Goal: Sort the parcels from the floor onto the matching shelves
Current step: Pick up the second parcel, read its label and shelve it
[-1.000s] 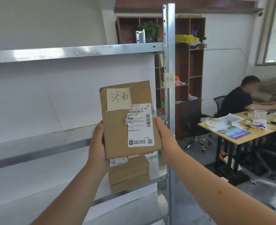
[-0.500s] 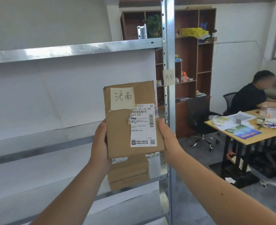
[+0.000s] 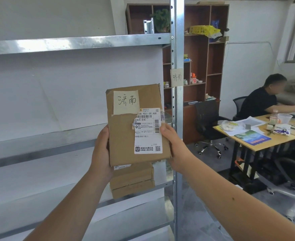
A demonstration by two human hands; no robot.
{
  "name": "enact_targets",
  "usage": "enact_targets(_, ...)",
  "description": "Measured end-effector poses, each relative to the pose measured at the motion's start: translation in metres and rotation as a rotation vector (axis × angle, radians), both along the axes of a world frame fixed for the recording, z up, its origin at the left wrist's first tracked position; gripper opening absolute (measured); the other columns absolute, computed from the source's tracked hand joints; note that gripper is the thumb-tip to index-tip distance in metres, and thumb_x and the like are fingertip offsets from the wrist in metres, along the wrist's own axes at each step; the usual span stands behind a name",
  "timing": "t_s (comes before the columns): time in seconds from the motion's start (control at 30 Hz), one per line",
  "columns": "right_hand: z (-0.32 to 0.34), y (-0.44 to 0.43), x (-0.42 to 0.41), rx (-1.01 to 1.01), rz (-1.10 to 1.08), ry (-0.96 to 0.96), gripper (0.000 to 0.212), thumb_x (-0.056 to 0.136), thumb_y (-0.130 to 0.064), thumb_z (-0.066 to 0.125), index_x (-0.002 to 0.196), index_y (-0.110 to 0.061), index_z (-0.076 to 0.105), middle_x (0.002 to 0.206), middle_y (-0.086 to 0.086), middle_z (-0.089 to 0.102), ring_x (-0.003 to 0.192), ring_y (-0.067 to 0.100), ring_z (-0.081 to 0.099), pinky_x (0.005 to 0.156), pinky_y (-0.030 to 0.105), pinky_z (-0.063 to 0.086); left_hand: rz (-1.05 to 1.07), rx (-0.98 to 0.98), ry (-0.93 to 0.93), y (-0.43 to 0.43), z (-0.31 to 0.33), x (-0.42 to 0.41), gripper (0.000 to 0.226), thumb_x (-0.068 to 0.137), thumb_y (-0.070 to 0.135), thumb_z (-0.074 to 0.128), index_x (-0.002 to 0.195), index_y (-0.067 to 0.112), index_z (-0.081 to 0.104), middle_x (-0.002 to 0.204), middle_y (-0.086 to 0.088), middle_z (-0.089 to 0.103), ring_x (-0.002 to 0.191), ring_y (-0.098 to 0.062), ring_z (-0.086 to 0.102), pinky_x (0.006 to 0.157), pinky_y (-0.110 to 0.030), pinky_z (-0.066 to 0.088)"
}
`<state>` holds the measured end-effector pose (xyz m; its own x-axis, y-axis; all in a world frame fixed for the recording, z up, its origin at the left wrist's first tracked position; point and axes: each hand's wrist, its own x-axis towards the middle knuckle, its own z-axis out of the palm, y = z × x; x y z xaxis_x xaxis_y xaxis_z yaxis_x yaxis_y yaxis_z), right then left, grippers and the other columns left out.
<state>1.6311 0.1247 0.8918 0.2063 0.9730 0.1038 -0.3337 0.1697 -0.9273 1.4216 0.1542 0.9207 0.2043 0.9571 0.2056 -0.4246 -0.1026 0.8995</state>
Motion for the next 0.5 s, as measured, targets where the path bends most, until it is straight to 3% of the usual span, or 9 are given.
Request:
enact_targets(0.13, -0.001, 0.004, -0.004, -0.078, 0.006, -0.004, 0.119, 0.053, -0.069, 0.094, 0.156, -0.037, 0.046, 0.140, 0.001, 0.072, 0.132, 0.034, 0.067, 0.112, 0.066, 0.047, 0.012, 0.005, 0.022, 0.001, -0.005, -0.004, 0.043, 0.114, 0.045, 0.038, 0.111, 0.032, 0.079, 0.108, 0.005, 0.085, 0.096, -0.012, 0.082, 0.069, -0.027, 0.066)
enact_targets(0.2, 0.000, 0.004, -0.007, -0.120, 0.038, -0.005, 0.115, 0.056, -0.068, 0.093, 0.157, -0.041, 0.044, 0.140, 0.001, 0.073, 0.131, 0.038, 0.066, 0.100, 0.067, 0.054, 0.033, -0.002, 0.042, 0.003, -0.007, -0.008, 0.044, 0.113, 0.046, 0.039, 0.103, 0.035, 0.081, 0.108, 0.004, 0.085, 0.097, -0.014, 0.082, 0.072, -0.029, 0.066)
enact_targets(0.27, 0.000, 0.005, -0.011, -0.150, 0.080, 0.040, 0.099, 0.063, -0.064, 0.089, 0.151, -0.041, 0.051, 0.137, 0.003, 0.074, 0.130, 0.040, 0.067, 0.088, 0.064, 0.060, 0.064, -0.004, 0.058, 0.007, -0.008, -0.015, 0.046, 0.112, 0.045, 0.042, 0.094, 0.035, 0.083, 0.105, 0.003, 0.084, 0.098, -0.015, 0.080, 0.074, -0.030, 0.065)
enact_targets(0.37, 0.004, 0.007, -0.021, -0.245, 0.073, 0.155, 0.068, 0.071, -0.063, 0.083, 0.132, -0.036, 0.070, 0.122, 0.007, 0.081, 0.119, 0.037, 0.073, 0.097, 0.059, 0.059, 0.101, -0.024, 0.069, 0.012, -0.009, -0.024, 0.043, 0.113, 0.045, 0.041, 0.105, 0.028, 0.080, 0.104, 0.005, 0.084, 0.097, -0.010, 0.079, 0.079, -0.028, 0.059)
enact_targets(0.43, 0.008, 0.006, -0.031, -0.287, 0.064, 0.212, 0.041, 0.086, -0.058, 0.076, 0.117, -0.032, 0.075, 0.108, 0.007, 0.084, 0.109, 0.035, 0.075, 0.086, 0.051, 0.060, 0.125, -0.050, 0.082, 0.015, -0.009, -0.029, 0.043, 0.113, 0.046, 0.039, 0.113, 0.028, 0.078, 0.107, 0.007, 0.084, 0.100, -0.009, 0.078, 0.083, -0.029, 0.054)
enact_targets(0.5, 0.010, 0.009, -0.040, -0.312, 0.038, 0.221, 0.038, 0.091, -0.055, 0.073, 0.121, -0.031, 0.072, 0.105, 0.007, 0.084, 0.103, 0.033, 0.075, 0.069, 0.044, 0.062, 0.161, -0.087, 0.083, 0.017, -0.008, -0.034, 0.040, 0.112, 0.049, 0.042, 0.117, 0.031, 0.078, 0.113, 0.007, 0.084, 0.110, -0.011, 0.074, 0.090, -0.032, 0.052)
